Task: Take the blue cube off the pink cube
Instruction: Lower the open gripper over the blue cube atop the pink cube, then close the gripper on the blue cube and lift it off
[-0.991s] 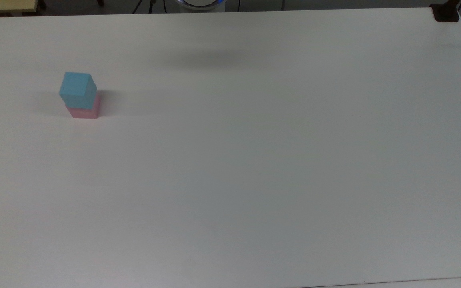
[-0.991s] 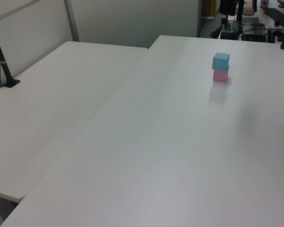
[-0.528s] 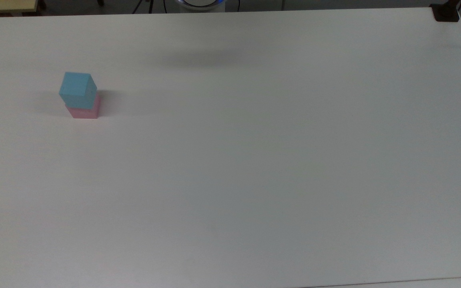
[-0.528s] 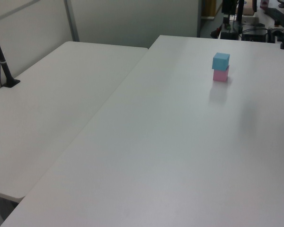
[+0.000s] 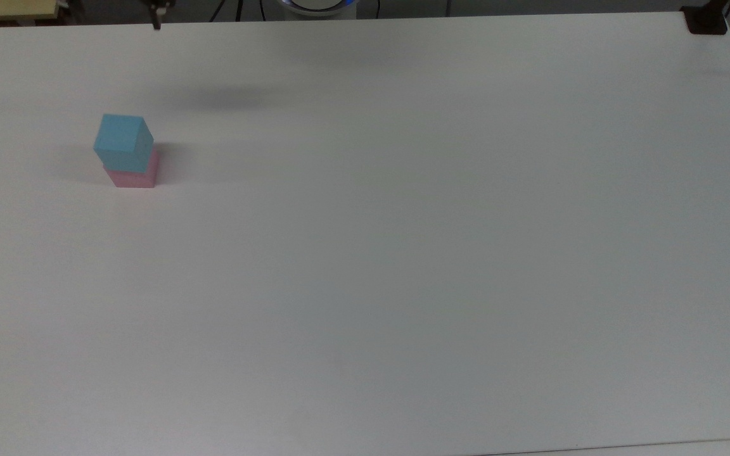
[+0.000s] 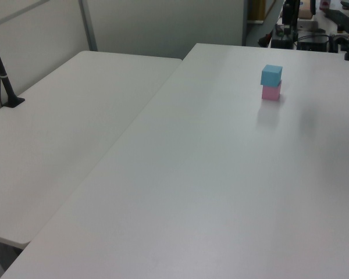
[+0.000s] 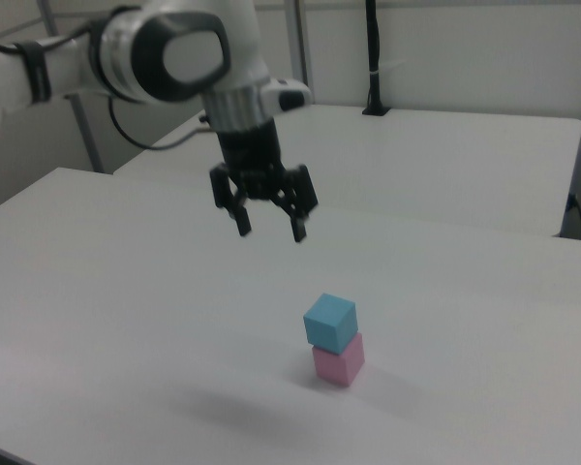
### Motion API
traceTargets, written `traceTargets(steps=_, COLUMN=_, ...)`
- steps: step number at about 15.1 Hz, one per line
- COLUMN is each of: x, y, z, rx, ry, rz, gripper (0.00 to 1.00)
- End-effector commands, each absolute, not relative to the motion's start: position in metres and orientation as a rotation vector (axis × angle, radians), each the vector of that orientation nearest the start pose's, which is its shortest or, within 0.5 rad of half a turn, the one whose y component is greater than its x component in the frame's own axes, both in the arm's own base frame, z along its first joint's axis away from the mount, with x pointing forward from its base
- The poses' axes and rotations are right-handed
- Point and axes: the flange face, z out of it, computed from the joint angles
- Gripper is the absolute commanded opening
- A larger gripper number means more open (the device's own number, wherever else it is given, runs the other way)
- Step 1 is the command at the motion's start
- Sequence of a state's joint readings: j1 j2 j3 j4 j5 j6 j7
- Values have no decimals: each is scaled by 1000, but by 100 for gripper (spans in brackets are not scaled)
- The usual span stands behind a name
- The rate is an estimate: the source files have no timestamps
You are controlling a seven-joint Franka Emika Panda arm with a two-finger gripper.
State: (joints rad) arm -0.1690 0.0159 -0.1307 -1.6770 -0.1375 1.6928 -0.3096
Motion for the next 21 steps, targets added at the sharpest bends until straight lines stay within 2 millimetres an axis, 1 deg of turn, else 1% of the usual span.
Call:
traceTargets(steps=1, x=540, y=-200, z=517, rx=-3264, ry=-26, rz=79, gripper=100)
traceTargets(steps=4, x=555, y=-211, z=480, rx=-3278, ry=-16, rz=31, gripper=100)
traceTargets(steps=5, x=559, y=-212, z=468, rx=-3281, ry=-20, rz=22, gripper=100)
traceTargets(steps=7, x=566, y=-220, z=450, rx=-3289, ry=-11, rz=1, gripper=100)
traceTargets(steps=8, x=569, y=-221, z=443, rx=-3293, ry=7, rz=-12, gripper=100)
traceTargets(steps=11, x=574, y=-222, z=432, rx=-3293, ry=34, rz=-25, gripper=100)
traceTargets(steps=16, x=574, y=-221, z=395, rx=-3277, ry=34, rz=8, gripper=100)
traceTargets(steps=18, x=575, y=-221, z=387, rx=-3283, ry=17, rz=12, gripper=100)
traceTargets(steps=19, x=575, y=-221, z=387, rx=-3286, ry=9, rz=11, gripper=95)
traceTargets(steps=20, x=575, y=-221, z=387, rx=-3287, ry=3, rz=12, gripper=87)
traceTargets(steps=21, x=575, y=-221, z=388, rx=-3286, ry=5, rz=11, gripper=78)
